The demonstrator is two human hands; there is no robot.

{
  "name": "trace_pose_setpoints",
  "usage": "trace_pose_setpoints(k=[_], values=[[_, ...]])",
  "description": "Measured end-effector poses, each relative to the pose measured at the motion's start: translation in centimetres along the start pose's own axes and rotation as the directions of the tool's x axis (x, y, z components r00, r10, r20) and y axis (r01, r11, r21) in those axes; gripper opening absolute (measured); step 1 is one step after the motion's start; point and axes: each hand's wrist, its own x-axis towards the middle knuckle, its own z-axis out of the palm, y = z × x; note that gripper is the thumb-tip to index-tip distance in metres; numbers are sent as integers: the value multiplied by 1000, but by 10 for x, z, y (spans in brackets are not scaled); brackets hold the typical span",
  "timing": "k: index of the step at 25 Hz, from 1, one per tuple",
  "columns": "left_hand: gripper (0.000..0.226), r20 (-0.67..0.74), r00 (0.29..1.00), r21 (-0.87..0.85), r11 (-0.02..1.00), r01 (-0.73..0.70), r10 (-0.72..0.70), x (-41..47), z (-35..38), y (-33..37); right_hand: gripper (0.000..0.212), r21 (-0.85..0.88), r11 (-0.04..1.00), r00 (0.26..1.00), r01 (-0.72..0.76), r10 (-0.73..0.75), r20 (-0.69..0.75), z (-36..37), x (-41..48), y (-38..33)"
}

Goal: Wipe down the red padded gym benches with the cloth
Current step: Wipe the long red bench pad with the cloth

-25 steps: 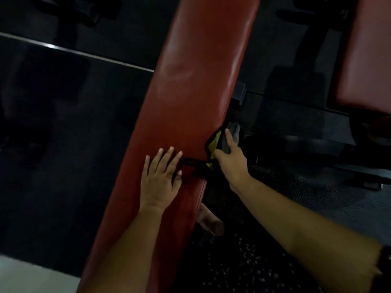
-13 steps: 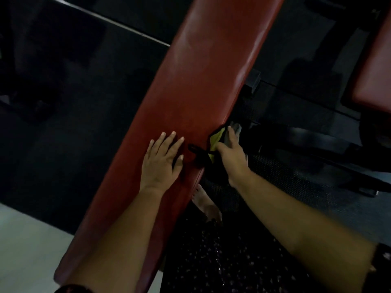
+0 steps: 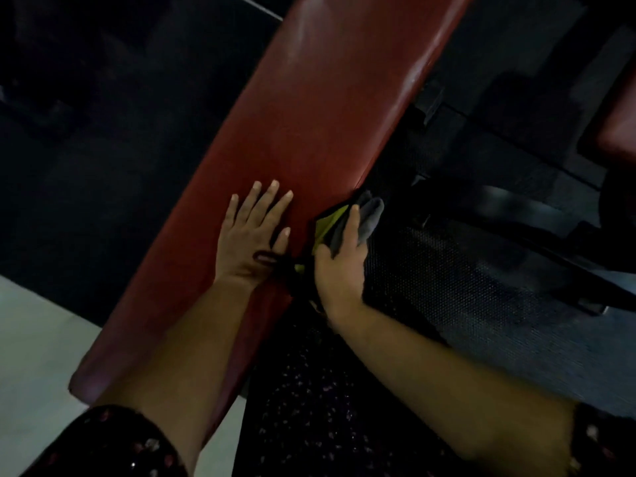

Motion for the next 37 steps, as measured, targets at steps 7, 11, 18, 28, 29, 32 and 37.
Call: trace_pose_setpoints(k=[7, 11, 18, 28, 29, 32, 37], values=[[52, -54, 999, 0, 1000, 1, -1, -2, 6, -3, 89, 12, 992, 991, -125, 124, 49, 24, 1, 11], [53, -78, 997, -40, 999, -14, 11, -4, 8, -4, 82, -133, 985, 993, 111, -104, 60, 20, -7, 29], [56, -61, 998, -65, 998, -6, 2, -4, 6, -6, 78, -47, 980, 925, 195, -168, 341, 18, -26, 78], [56, -76, 997, -59, 998, -8, 3, -4, 8, -8, 87, -321, 880, 892, 351, -209, 401, 36, -46, 99], [56, -69, 998, -61, 998, -7, 3, -4, 8, -8, 89, -319, 883, 891, 343, -198, 409, 33, -41, 100], [56, -76, 997, -65, 998, -15, 10, -5, 8, -8, 95, -231, 934, 949, 273, -223, 223, 25, -27, 92], [60, -11, 999, -94, 995, -40, 39, -5, 4, -10, 96, -95, 985, 989, 145, -143, 28, 31, -8, 59]])
